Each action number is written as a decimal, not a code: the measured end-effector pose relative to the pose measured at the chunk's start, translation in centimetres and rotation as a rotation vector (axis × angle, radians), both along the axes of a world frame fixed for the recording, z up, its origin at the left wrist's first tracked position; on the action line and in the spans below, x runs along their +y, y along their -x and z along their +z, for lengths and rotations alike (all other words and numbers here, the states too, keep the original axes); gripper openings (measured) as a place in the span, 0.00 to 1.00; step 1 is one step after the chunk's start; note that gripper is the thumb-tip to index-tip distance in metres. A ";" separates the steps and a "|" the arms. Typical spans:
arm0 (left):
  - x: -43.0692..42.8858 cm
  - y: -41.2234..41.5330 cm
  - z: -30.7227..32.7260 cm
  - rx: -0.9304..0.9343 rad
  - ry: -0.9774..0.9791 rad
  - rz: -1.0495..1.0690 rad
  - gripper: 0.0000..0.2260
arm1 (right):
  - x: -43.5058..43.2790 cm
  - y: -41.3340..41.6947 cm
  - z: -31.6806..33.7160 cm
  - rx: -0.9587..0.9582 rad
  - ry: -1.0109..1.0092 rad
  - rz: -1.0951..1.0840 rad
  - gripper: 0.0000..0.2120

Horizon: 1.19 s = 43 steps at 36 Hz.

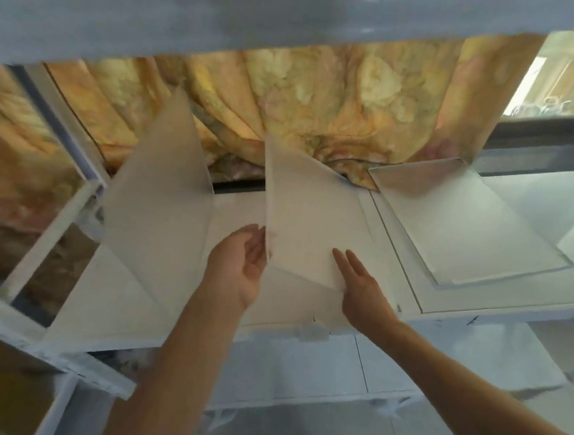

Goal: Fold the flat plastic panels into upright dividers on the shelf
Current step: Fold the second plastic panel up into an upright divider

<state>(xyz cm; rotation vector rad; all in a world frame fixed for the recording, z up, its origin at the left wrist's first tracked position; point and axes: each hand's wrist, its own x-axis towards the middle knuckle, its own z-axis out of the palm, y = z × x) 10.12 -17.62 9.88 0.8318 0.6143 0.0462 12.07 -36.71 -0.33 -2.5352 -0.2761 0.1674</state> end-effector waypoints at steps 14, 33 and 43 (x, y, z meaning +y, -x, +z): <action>-2.4 3.8 -3.5 -0.061 -0.978 -0.784 0.20 | 5.0 1.2 10.0 0.103 -0.504 -0.269 0.27; -2.5 5.9 -11.1 0.016 -1.144 -0.861 0.20 | 6.5 2.7 7.5 0.197 -0.444 -0.245 0.34; -2.6 5.9 -11.4 -0.010 -1.090 -0.838 0.18 | 6.7 2.0 7.0 0.290 -0.550 -0.322 0.33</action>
